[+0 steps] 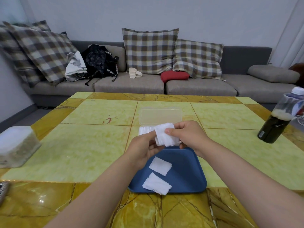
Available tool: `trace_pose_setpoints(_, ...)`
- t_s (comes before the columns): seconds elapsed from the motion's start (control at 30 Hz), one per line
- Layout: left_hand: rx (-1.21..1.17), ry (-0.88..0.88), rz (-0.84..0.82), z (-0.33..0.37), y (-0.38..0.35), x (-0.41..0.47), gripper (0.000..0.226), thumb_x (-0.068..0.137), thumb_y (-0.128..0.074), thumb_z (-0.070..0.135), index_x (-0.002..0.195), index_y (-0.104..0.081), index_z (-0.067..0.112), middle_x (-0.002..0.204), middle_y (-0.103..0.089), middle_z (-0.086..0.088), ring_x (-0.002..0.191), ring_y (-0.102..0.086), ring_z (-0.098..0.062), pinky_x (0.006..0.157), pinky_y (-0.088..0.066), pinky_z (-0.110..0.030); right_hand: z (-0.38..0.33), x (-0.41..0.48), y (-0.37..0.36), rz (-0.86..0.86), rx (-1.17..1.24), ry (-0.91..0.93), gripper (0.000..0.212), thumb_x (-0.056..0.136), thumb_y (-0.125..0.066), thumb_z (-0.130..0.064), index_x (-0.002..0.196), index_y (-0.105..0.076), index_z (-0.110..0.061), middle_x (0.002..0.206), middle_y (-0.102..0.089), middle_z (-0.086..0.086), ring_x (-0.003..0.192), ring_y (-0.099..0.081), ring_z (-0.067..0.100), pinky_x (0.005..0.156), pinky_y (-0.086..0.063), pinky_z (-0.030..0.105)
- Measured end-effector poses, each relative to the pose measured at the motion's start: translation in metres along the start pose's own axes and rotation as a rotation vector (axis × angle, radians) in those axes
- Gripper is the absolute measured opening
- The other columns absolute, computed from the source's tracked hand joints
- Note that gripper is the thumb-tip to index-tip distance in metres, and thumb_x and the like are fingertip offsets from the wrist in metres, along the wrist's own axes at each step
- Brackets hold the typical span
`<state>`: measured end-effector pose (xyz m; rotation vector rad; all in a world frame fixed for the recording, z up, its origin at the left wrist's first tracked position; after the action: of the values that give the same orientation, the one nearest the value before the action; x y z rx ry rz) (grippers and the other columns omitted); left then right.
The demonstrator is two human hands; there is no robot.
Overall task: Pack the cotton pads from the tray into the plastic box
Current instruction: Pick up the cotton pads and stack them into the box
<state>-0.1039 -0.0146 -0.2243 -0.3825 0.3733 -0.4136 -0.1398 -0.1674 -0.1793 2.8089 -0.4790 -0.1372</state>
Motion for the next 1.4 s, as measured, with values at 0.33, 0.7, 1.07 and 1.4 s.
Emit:
trace_pose_setpoints(0.33, 0.067, -0.027, -0.022, 0.004, 0.001, 0.001, 0.028, 0.100, -0.059, 0.020, 0.117, -0.068, -0.001, 0.107, -0.077, -0.014, 0.100, -0.075, -0.025, 0.079, -0.061, -0.030, 0.001, 0.001, 0.003, 0.039, -0.026, -0.019, 0.017, 0.080, -0.085, -0.026, 0.085, -0.079, -0.011, 0.073, -0.075, 0.000, 0.055, -0.057, 0.018, 0.043, -0.045, 0.026)
trace_pose_setpoints(0.7, 0.030, 0.001, 0.128, 0.000, 0.015, 0.004, 0.020, 0.100, -0.059, 0.015, 0.111, -0.068, -0.001, 0.102, -0.078, -0.013, 0.092, -0.076, -0.024, 0.076, -0.063, -0.031, -0.010, -0.002, 0.015, 0.031, 0.008, -0.010, 0.010, 0.086, -0.079, -0.021, 0.092, -0.077, -0.014, 0.082, -0.076, -0.002, 0.053, -0.062, 0.007, 0.045, -0.039, 0.023)
trace_pose_setpoints(1.07, 0.061, -0.035, -0.007, 0.006, -0.005, -0.003, 0.033, 0.098, -0.061, 0.033, 0.116, -0.068, 0.006, 0.105, -0.077, -0.016, 0.095, -0.076, -0.027, 0.081, -0.061, -0.035, -0.011, -0.001, 0.010, -0.047, -0.174, 0.028, 0.009, 0.084, -0.080, -0.021, 0.088, -0.079, -0.013, 0.069, -0.072, 0.002, 0.051, -0.058, 0.014, 0.041, -0.037, 0.022)
trace_pose_setpoints(1.4, -0.108, 0.086, 0.082, -0.004, 0.003, 0.001, 0.024, 0.099, -0.060, 0.021, 0.115, -0.065, 0.005, 0.104, -0.077, -0.017, 0.092, -0.076, -0.029, 0.077, -0.060, -0.037, -0.013, 0.001, 0.011, 0.119, -0.264, 0.102, 0.021, 0.070, -0.091, -0.027, 0.065, -0.072, -0.019, 0.070, -0.070, -0.011, 0.065, -0.064, 0.007, 0.065, -0.051, 0.026)
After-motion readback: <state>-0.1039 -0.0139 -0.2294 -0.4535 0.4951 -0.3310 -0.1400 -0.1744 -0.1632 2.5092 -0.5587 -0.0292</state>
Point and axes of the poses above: each hand's wrist, its own x-axis towards the middle knuckle, its own y-axis out of the back of the hand, z = x × y, the point moved 7 cm from there along x, towards the middle knuckle
